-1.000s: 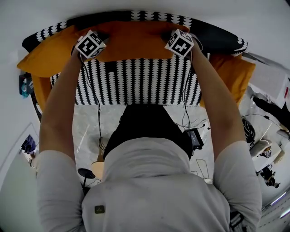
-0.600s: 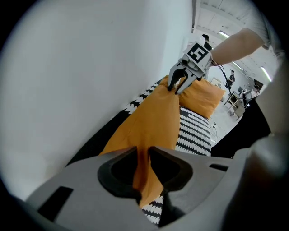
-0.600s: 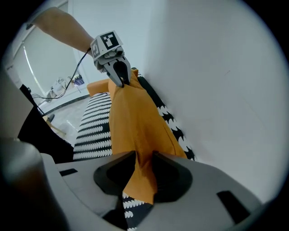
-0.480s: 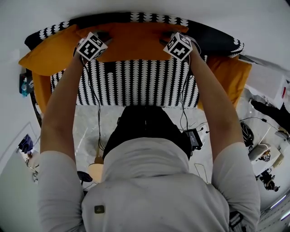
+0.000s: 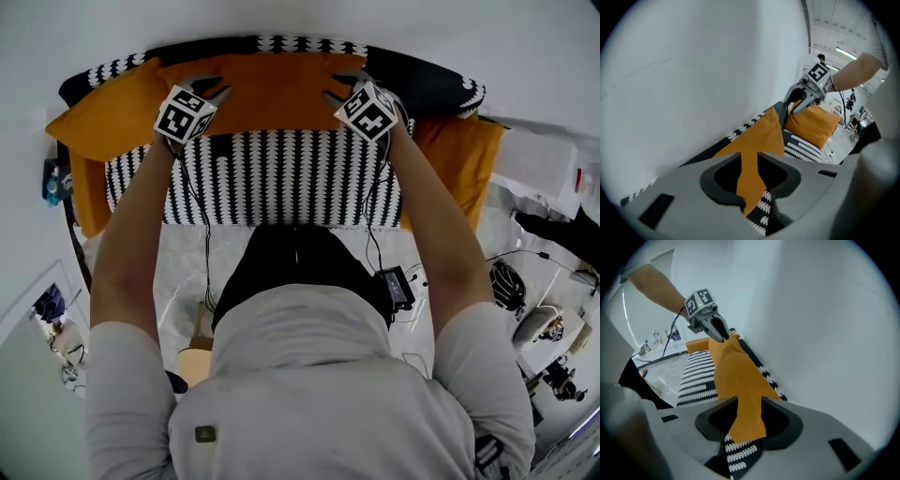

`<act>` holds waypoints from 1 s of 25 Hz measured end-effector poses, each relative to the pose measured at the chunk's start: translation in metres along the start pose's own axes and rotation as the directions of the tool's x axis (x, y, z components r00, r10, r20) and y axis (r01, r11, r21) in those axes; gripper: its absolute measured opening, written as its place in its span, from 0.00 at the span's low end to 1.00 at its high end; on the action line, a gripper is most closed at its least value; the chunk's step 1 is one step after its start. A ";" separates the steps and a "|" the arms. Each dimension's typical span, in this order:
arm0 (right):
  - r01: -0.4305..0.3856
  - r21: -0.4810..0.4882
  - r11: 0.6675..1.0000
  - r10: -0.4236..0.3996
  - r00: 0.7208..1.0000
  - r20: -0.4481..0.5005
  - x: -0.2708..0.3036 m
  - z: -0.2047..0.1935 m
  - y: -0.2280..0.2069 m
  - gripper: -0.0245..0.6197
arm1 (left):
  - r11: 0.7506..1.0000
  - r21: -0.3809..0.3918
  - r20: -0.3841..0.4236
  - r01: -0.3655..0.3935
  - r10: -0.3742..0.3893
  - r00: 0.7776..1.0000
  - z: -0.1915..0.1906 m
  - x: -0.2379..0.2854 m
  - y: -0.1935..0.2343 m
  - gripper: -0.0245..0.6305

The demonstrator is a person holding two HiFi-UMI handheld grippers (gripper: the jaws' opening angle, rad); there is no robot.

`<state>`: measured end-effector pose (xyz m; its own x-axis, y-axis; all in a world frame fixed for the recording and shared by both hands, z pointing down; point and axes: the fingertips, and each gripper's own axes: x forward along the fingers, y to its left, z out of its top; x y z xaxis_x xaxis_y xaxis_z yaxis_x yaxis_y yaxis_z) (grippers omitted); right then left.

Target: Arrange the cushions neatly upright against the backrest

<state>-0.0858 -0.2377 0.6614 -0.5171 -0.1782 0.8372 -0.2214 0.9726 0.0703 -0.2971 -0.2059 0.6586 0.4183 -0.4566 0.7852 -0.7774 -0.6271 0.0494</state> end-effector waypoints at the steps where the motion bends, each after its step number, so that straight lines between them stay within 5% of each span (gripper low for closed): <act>1: 0.006 0.021 1.000 -0.006 1.000 0.017 -0.010 0.000 0.002 0.30 | 1.000 -0.018 0.024 -0.006 0.006 1.000 0.005 -0.007 -0.007 0.21; 7: 0.043 0.169 0.985 -0.072 0.983 0.172 -0.080 0.004 0.009 0.30 | 0.999 -0.049 0.157 -0.019 0.027 0.987 0.041 -0.049 -0.066 0.21; 14: 0.098 0.214 0.972 -0.159 0.944 0.288 -0.161 0.004 0.030 0.30 | 0.995 -0.075 0.284 -0.061 0.080 0.956 0.086 -0.098 -0.130 0.21; 25: 0.239 0.213 0.948 -0.313 0.828 0.465 -0.293 0.023 0.062 0.16 | 0.980 -0.136 0.449 -0.147 0.193 0.872 0.141 -0.179 -0.195 0.14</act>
<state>0.0329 -0.1290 0.4082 -0.7436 -0.5212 0.4189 -0.5089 0.8475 0.1509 -0.1542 -0.0908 0.4216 0.4260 -0.8028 0.4171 -0.8869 -0.4616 0.0172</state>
